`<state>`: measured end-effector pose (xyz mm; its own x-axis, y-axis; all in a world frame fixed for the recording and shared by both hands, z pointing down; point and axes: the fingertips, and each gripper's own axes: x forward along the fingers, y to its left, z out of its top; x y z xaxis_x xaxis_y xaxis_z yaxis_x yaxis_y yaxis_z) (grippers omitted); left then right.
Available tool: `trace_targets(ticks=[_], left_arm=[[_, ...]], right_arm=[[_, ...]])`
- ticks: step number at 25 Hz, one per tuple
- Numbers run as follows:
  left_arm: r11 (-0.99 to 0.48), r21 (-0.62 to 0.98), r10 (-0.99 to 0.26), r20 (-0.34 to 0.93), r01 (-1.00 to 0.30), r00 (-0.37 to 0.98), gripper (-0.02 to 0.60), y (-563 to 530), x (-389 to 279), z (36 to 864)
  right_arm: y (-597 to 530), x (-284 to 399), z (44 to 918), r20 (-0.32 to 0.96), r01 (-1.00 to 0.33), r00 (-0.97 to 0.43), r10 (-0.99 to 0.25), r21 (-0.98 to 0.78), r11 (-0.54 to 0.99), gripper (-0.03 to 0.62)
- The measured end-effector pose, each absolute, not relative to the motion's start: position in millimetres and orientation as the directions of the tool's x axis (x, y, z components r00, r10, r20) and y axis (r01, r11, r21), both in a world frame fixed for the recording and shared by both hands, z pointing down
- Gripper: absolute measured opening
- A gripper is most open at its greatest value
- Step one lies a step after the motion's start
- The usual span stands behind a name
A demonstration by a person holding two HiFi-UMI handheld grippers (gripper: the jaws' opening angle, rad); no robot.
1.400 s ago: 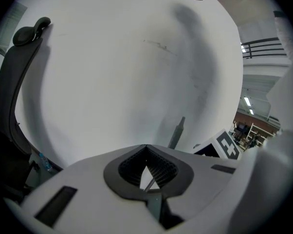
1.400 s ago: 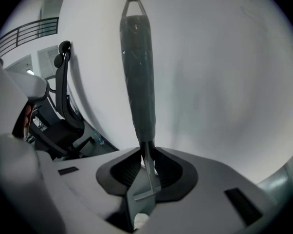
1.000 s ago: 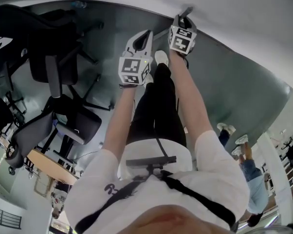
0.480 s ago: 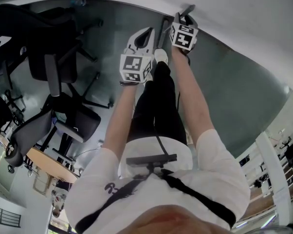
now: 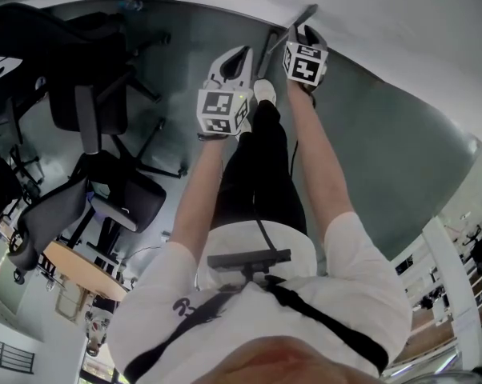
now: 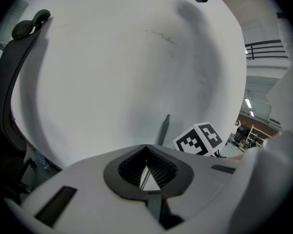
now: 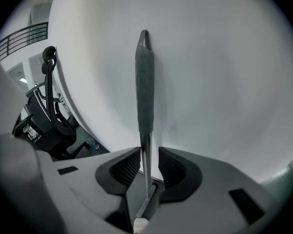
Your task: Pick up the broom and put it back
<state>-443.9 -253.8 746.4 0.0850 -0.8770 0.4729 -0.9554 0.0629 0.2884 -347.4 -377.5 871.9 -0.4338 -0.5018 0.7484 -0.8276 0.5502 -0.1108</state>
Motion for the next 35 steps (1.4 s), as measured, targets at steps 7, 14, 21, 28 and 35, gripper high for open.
trace_targets(ticks=[7, 14, 21, 28, 35], left_arm=[[0.068, 0.286, -0.882, 0.466, -0.956, 0.077, 0.012, -242.9, -431.6, 726.6], [0.067, 0.275, -0.895, 0.441, -0.959, 0.063, 0.012, -215.4, -424.0, 693.0], [0.056, 0.263, -0.922, 0.383, -0.963, 0.051, 0.013, -178.8, -426.2, 621.1], [0.054, 0.225, -0.932, 0.362, -0.973, 0.032, 0.013, -133.1, -424.3, 562.7], [0.026, 0.188, -0.957, 0.288, -0.982, 0.03, 0.013, -104.3, -412.9, 495.2]], right_arm=[[-357.2, -324.0, 859.1, 0.746, -0.812, -0.465, -0.477, -0.144, 0.566, 0.095], [-321.1, -316.4, 806.9, 0.67, -0.76, -0.576, -0.468, -0.229, 0.608, 0.094], [-284.1, -295.3, 709.0, 0.593, -0.76, -0.602, -0.534, -0.22, 0.612, 0.094], [-239.0, -267.2, 609.3, 0.504, -0.763, -0.608, -0.613, -0.157, 0.627, 0.094], [-179.4, -281.3, 513.4, 0.382, -0.685, -0.698, -0.605, -0.108, 0.721, 0.092]])
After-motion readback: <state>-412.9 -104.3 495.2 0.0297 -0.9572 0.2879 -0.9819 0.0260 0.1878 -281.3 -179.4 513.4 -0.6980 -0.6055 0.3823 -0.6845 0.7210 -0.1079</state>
